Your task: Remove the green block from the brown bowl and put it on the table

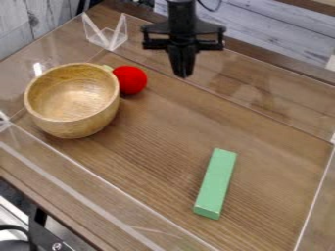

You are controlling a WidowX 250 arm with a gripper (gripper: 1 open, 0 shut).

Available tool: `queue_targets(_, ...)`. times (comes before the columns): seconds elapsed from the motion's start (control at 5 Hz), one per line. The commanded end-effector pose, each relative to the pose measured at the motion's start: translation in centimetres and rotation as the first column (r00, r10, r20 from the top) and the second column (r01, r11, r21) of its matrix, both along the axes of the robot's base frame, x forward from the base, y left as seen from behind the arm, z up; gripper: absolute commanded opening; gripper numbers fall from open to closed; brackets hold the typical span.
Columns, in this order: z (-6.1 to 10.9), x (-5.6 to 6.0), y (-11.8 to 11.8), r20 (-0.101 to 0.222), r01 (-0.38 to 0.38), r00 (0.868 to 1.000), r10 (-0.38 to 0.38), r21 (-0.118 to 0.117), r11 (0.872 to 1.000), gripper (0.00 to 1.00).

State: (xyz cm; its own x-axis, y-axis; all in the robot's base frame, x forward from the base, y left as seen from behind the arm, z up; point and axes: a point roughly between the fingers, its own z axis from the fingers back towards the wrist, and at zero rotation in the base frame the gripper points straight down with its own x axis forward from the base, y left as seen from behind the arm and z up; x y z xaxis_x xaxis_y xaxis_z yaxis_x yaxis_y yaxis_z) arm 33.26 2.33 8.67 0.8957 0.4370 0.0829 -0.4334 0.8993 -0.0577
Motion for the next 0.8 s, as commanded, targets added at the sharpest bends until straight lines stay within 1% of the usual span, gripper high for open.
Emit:
queue_targets(0.0, 0.5, 1.4, -0.6, 0.052, 0.040, 0.998, -0.041, 0.021, 0.999, 0.00)
queue_targets(0.4, -1.2, 2.2, -1.9, 0.030, 0.108, 0.994, -0.109, 0.021, 0.994, 0.00)
queue_targets(0.6, -2.3, 2.5, -2.3, 0.021, 0.110, 0.994, -0.110, 0.020, 0.994, 0.00)
